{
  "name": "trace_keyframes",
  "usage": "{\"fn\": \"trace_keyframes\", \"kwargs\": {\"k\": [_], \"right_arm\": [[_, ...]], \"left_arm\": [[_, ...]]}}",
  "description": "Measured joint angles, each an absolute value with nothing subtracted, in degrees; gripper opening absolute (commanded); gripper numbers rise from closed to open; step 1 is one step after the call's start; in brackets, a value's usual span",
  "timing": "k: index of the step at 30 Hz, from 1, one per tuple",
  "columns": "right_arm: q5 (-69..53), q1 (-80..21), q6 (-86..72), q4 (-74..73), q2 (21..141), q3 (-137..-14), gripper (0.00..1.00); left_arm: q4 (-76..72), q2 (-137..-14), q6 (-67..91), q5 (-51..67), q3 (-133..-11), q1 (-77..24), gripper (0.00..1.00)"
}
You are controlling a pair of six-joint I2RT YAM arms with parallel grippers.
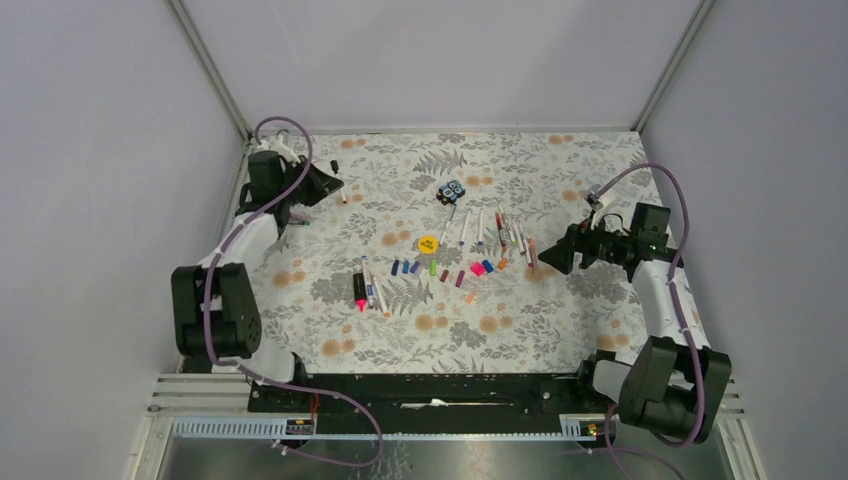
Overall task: Open the pen caps
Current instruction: Pick up the pen from the center of the board, then open the pen cap from the pen.
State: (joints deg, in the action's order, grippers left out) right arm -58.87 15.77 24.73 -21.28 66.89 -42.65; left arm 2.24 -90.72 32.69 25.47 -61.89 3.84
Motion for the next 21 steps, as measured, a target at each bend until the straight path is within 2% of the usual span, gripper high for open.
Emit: {"fn": "trace_keyframes", "kwargs": {"k": [5,9,16,21], "right_arm": [[-64.51,15.77,25.08,-21.39,65.82,-41.89,0.91],[-69.19,15.29,25.34,-22.28,64.79,-41.95,0.91],[-73.23,8.51,24.69,-28.97,64.62,-47.24,0.9],[-76.79,2.48,10.0,-21.06,64.58,-48.34,0.89]], "left_arm": [[-18.09,-82.85,43.7,34.98,-46.81,1.02,0.0],[-31.62,-78.83,51.37,37.32,-37.69,-6.94,0.02],[-46.0,-73.25,55.64,33.28,-34.39,-23.2,0.04],[-52.86,-73.21,55.99,27.09,-34.39,-32.18,0.04]]}}
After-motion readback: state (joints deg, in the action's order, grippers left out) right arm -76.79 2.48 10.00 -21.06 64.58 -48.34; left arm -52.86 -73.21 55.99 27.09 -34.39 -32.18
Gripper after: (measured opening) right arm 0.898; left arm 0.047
